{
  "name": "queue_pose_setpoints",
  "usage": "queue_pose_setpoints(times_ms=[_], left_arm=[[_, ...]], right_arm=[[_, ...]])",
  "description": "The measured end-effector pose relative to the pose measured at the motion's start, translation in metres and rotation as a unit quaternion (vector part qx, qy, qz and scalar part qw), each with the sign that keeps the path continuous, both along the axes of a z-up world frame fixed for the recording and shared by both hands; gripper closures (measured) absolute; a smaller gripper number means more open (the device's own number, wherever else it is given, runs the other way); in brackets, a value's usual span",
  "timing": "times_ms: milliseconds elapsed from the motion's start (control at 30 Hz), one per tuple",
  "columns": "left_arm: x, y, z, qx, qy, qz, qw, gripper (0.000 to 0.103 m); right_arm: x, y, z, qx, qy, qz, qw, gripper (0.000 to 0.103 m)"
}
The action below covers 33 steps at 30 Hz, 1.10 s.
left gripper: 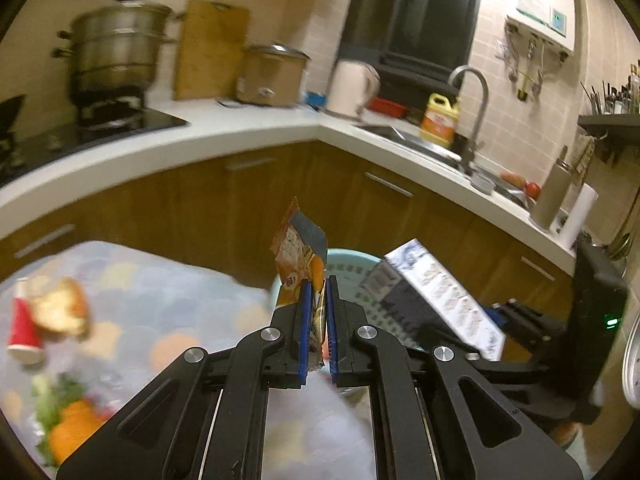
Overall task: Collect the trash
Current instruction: 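Carry the white box and snack bag to the blue basket and release both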
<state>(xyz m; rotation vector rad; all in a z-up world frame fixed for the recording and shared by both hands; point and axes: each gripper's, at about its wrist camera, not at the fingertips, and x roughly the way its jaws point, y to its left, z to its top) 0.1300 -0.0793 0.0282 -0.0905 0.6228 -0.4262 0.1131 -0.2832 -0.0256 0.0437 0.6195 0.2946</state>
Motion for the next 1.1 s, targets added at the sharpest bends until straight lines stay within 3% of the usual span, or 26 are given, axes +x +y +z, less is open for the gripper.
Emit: queue_pose_setpoints(times_ms=[233, 300, 367, 533, 767, 1100], left_arm=[[0.051, -0.054, -0.042, -0.003, 0.072, -0.032, 0.9969, 0.098], [0.066, -0.065, -0.057, 0.0, 0.098, -0.035, 0.9946, 0.091], [0.075, -0.071, -0.07, 0.01, 0.099, -0.02, 0.9949, 0.072], [0.09, -0.071, -0.09, 0.012, 0.128, -0.011, 0.9917, 0.068], [0.079, -0.061, -0.087, 0.013, 0.12, -0.009, 0.9927, 0.066], [0.038, -0.027, -0.046, 0.004, 0.07, 0.014, 0.9974, 0.066]], right_arm=[[0.048, -0.039, -0.055, 0.015, 0.096, -0.073, 0.993, 0.051], [0.059, -0.041, -0.068, 0.016, 0.121, -0.083, 0.989, 0.051], [0.069, -0.041, -0.077, 0.014, 0.138, -0.089, 0.986, 0.051], [0.085, -0.051, -0.096, 0.026, 0.169, -0.104, 0.98, 0.047], [0.081, -0.056, -0.101, 0.036, 0.173, -0.108, 0.978, 0.044], [0.048, -0.022, -0.044, 0.044, 0.112, -0.072, 0.99, 0.044]])
